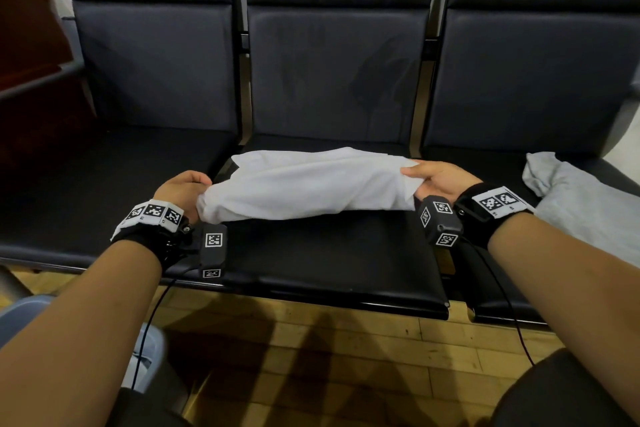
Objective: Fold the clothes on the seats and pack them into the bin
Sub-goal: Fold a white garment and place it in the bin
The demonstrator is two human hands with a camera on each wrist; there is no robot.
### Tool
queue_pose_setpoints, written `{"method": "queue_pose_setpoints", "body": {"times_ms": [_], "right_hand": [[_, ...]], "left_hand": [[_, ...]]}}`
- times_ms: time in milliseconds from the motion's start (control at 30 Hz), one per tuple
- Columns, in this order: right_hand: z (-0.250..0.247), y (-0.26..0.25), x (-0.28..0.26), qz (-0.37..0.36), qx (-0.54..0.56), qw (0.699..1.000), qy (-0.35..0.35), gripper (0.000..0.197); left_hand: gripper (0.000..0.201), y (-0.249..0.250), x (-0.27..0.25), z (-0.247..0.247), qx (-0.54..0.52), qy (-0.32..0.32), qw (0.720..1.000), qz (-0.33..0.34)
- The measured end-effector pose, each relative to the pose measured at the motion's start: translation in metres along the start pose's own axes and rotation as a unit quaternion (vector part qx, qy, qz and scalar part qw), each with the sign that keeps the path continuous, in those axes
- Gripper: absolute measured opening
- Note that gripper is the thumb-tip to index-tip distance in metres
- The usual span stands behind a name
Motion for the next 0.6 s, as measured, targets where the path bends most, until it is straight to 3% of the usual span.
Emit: {"method": "queue_pose_setpoints", "body": {"times_ms": [67,133,233,400,600], "right_hand": [[-0.006,0.006,0.005,0.007,-0.025,0.999,0.037,0.034],[-0.014,0.005,0.008,-0.032,-0.058,0.993,0.094,0.027],[-0.016,0.005,0.012,-0.065,-0.099,0.986,0.115,0.021],[-0.017,-0.012,0.021,-0.133,-0.108,0.971,0.164,0.036],[0.002,-0.054,0.028,-0.140,-0.175,0.959,0.175,0.009]], "left_hand": [[0.021,-0.004,0.003,0.001,-0.017,-0.020,1.000,-0.017],[0.023,-0.004,-0.001,0.007,-0.029,-0.043,0.998,-0.024],[0.031,0.001,-0.007,0.015,0.011,-0.082,0.997,0.011],[0.029,-0.001,0.015,0.005,0.099,-0.052,0.992,0.066],[0.027,0.068,-0.004,0.008,0.182,-0.036,0.978,0.099]]}}
Point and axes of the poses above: each hand's wrist, its own x-axis towards the middle knuckle, its own z-axis out of the palm, y = z × x, the point moved 7 cm from there along x, towards the middle knuckle, and after that the axes turned 2 degrees about z, right-handed, at the moved point
